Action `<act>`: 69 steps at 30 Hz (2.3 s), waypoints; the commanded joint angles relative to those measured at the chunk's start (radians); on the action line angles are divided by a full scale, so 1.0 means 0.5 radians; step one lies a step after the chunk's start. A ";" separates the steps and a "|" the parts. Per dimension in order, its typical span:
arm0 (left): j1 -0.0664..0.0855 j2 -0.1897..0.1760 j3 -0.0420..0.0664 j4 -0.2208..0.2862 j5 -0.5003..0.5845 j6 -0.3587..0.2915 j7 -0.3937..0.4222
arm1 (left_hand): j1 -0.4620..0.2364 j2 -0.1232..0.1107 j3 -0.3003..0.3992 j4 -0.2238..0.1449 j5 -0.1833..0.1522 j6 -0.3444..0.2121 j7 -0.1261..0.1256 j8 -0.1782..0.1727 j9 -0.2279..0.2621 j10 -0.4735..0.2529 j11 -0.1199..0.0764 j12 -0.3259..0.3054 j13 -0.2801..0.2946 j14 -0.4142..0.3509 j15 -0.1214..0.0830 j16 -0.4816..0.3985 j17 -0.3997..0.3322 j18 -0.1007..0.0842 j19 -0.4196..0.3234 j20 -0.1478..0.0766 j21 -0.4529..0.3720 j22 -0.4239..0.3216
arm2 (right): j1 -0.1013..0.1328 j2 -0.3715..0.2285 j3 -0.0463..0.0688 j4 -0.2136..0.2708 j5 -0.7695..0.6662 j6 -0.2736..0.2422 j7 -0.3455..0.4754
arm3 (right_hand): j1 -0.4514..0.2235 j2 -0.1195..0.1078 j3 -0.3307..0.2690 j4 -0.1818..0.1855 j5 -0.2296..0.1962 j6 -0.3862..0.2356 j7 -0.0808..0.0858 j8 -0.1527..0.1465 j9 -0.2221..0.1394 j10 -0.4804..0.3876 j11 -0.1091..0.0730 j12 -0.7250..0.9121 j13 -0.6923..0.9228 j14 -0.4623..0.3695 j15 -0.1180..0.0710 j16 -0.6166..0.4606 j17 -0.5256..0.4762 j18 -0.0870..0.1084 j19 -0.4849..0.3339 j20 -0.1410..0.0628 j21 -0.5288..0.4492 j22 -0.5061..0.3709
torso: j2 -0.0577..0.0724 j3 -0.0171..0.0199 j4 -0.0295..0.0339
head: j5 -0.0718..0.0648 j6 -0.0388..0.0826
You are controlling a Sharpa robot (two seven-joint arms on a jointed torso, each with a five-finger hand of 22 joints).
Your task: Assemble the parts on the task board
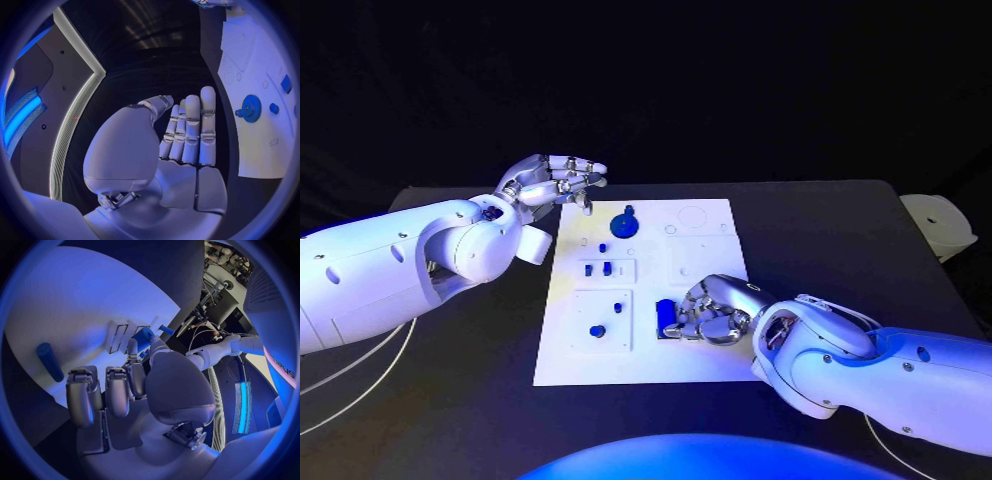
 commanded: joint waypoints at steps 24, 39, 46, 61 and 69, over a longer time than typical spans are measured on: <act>0.001 -0.006 0.001 0.002 0.006 0.034 -0.004 | -0.017 0.010 0.021 -0.002 0.014 -0.010 -0.002 0.000 -0.003 -0.013 -0.003 0.016 0.002 -0.016 0.001 -0.008 -0.005 0.014 -0.016 0.002 -0.013 -0.001 | -0.002 -0.059 0.000 0.016 -0.003 0.085 0.116 | -0.024 -0.128 -0.116 0.016 -0.074 0.011 0.009 0.005 0.002 -0.004 0.009 -0.014 0.121 0.167 -0.012 0.002 0.302 -0.030 0.191 -0.011 -0.028 0.508 | 0.001 0.0022 -0.003 | 0.014 -0.015; 0.001 -0.007 -0.002 0.004 0.006 0.032 -0.001 | -0.017 0.010 0.021 -0.002 0.014 -0.010 -0.002 0.000 -0.003 -0.013 -0.003 0.016 0.002 -0.016 0.001 -0.008 -0.005 0.014 -0.016 0.002 -0.013 -0.001 | 0.100 -0.399 0.003 0.094 -0.016 -0.094 0.161 | 0.149 -0.058 -0.086 -0.002 0.041 -0.058 0.034 -0.062 -0.030 -0.028 0.028 -0.063 0.095 0.165 0.003 -0.002 0.295 -0.026 0.185 -0.001 -0.050 0.502 | -0.003 -0.0026 -0.008 | -0.021 0.001; 0.001 -0.006 -0.003 0.009 0.006 0.032 0.003 | -0.017 0.010 0.021 -0.002 0.014 -0.010 -0.002 0.000 -0.003 -0.013 -0.003 0.016 0.002 -0.016 0.001 -0.008 -0.005 0.014 -0.016 0.002 -0.013 -0.001 | 0.119 -0.563 -0.002 0.091 -0.132 -0.044 0.131 | 0.162 -0.056 -0.083 0.002 0.044 -0.067 0.040 -0.079 -0.040 -0.034 0.033 -0.075 0.087 0.165 0.007 -0.001 0.298 -0.028 0.187 0.002 -0.043 0.504 | 0.000 0.0023 -0.011 | -0.049 0.014; 0.001 -0.007 -0.004 0.010 0.006 0.037 0.004 | -0.017 0.010 0.021 -0.002 0.014 -0.010 -0.002 0.000 -0.003 -0.013 -0.003 0.016 0.002 -0.016 0.001 -0.008 -0.005 0.014 -0.016 0.002 -0.013 -0.001 | 0.021 -0.533 -0.011 0.059 -0.295 -0.013 -0.008 | 0.162 -0.046 -0.082 0.010 0.046 -0.056 0.041 -0.084 -0.044 -0.030 0.035 -0.068 0.092 0.166 0.009 0.001 0.304 -0.030 0.190 0.005 -0.032 0.507 | 0.001 0.0002 -0.008 | -0.073 0.020; 0.001 -0.011 -0.004 0.012 0.006 0.038 0.001 | -0.017 0.010 0.025 -0.006 0.014 -0.011 -0.002 0.001 -0.003 -0.015 -0.002 0.020 0.002 -0.018 0.001 -0.008 -0.007 0.014 -0.017 0.002 -0.013 -0.001 | -0.008 -0.459 -0.012 0.018 -0.331 0.004 -0.047 | 0.160 -0.046 -0.083 0.011 0.048 -0.050 0.040 -0.084 -0.045 -0.030 0.034 -0.070 0.091 0.166 0.009 0.000 0.300 -0.029 0.188 0.005 -0.038 0.505 | 0.002 0.0017 -0.009 | -0.064 0.018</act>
